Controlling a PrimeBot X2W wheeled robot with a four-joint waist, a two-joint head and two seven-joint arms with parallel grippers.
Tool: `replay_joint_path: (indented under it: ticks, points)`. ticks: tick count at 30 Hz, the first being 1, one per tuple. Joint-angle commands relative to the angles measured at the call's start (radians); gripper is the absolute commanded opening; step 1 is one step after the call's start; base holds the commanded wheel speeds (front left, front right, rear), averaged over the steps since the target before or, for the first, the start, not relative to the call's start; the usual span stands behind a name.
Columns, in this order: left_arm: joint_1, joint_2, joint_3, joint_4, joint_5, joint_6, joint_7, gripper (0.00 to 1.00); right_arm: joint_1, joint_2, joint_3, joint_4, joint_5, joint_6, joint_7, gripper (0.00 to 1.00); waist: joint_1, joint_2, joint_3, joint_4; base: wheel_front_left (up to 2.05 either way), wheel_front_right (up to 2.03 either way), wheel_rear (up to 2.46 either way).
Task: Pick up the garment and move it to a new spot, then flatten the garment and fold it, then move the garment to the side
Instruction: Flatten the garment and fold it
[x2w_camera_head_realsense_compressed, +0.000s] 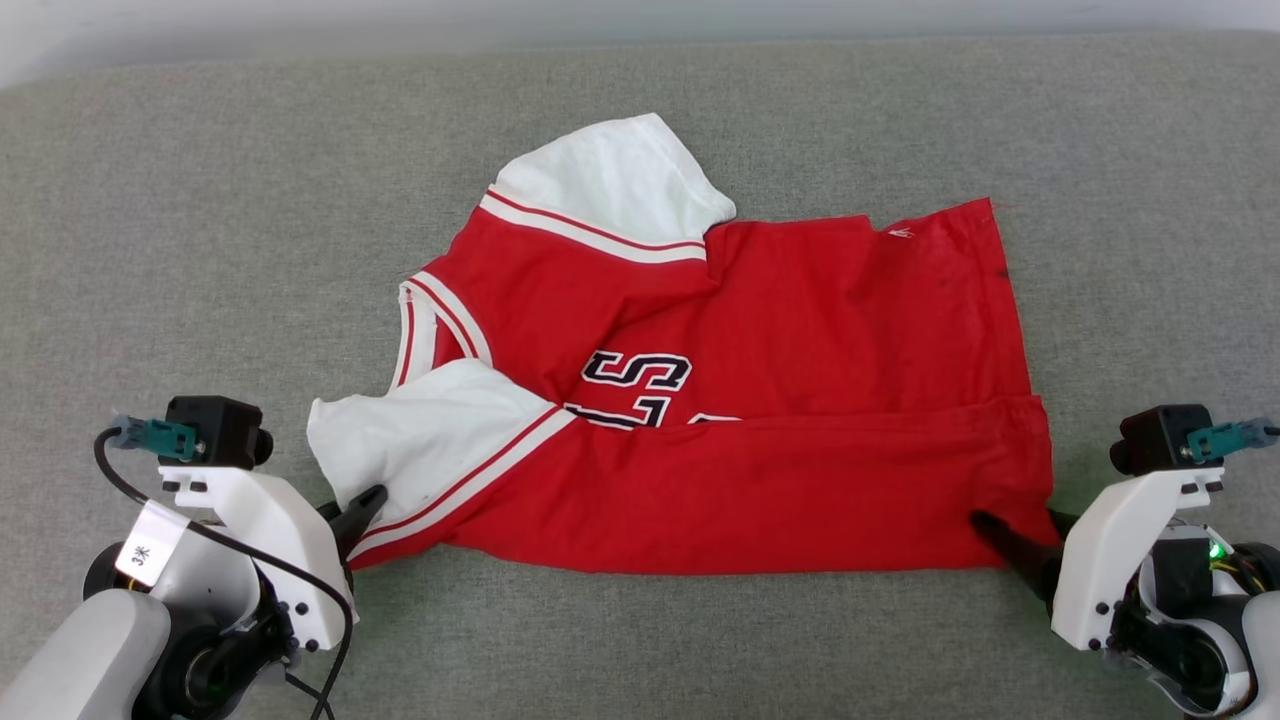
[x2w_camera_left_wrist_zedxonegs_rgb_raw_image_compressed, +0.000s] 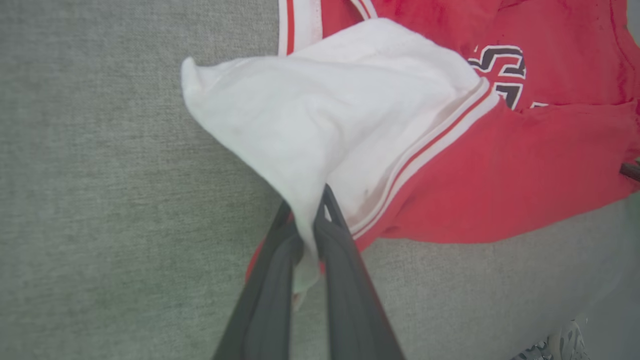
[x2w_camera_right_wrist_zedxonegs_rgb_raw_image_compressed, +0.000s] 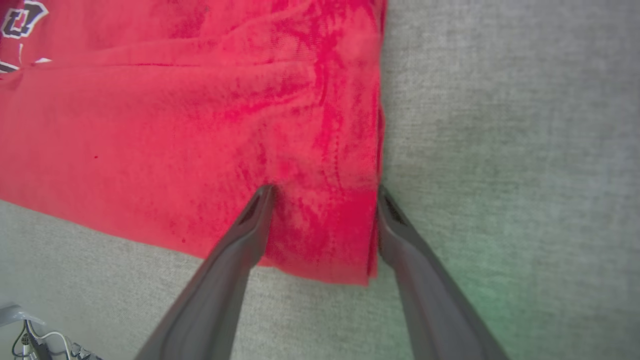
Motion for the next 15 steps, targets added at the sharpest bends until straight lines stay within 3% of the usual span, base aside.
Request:
replay_joint_path:
  ticks: [1,2,3,15]
  points:
    - [-0.008,-0.003,0.000,0.001,-0.001,-0.003,-0.004,0.00,0.013,0.024,0.029,0.038,0.007,0.000,0.014,0.47,0.0000,0.0000,0.001,0.001,0.00,0.00,0.00]
    - [-0.008,-0.004,0.000,0.004,-0.001,-0.004,-0.007,0.00,0.010,0.023,0.033,0.044,0.009,0.000,0.012,0.20,0.0000,0.0000,0.001,0.002,0.00,0.00,0.00]
    - [-0.008,-0.004,0.001,0.006,0.001,-0.004,-0.010,0.00,0.007,0.022,0.035,0.048,0.011,0.000,0.010,0.00,0.0000,0.0000,0.000,0.002,0.00,0.00,0.00]
    - [0.021,-0.006,-0.014,0.023,-0.004,-0.013,-0.014,0.00,0.021,-0.057,0.036,-0.028,0.013,-0.001,0.004,0.00,0.0000,0.0000,-0.126,0.012,0.00,0.00,0.00]
